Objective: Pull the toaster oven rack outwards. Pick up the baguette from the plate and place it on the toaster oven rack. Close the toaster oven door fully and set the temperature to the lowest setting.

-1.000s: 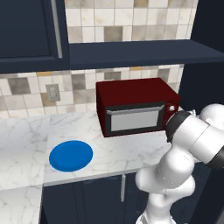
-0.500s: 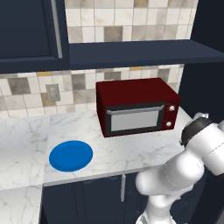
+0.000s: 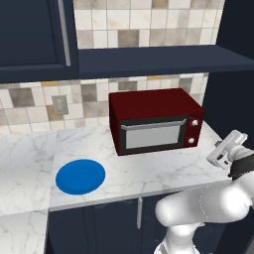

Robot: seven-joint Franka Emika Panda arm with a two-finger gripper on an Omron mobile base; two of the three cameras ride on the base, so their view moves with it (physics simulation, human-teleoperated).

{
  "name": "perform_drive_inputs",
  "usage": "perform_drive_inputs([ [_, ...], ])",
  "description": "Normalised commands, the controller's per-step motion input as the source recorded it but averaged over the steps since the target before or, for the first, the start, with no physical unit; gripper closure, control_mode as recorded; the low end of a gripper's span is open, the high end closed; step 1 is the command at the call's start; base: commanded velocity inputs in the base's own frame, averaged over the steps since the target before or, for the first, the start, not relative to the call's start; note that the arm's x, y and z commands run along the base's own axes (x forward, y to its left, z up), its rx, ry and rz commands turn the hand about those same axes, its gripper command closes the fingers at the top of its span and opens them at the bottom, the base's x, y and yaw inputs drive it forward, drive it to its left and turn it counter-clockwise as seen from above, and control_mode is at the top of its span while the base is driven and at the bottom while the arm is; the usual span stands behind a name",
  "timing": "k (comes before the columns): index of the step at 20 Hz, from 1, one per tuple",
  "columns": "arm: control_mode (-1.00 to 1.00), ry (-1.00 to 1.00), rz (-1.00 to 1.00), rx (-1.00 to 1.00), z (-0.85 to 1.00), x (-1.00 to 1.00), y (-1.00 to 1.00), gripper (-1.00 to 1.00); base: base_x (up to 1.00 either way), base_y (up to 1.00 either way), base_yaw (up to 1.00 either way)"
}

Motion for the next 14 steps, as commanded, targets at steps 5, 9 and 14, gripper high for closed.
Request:
perform_drive_inputs([
  [5, -1.0, -0.02, 0.08, -0.01, 0.28, 0.0, -0.02, 1.0, 0.0, 0.0, 0.0],
  [9, -1.0, 0.0, 0.11, -0.02, 0.27, 0.0, 0.0, 1.0, 0.0, 0.0, 0.0],
  [14, -1.0, -0.03, 0.06, -0.01, 0.45, 0.0, 0.0, 1.0, 0.0, 0.0, 0.0],
])
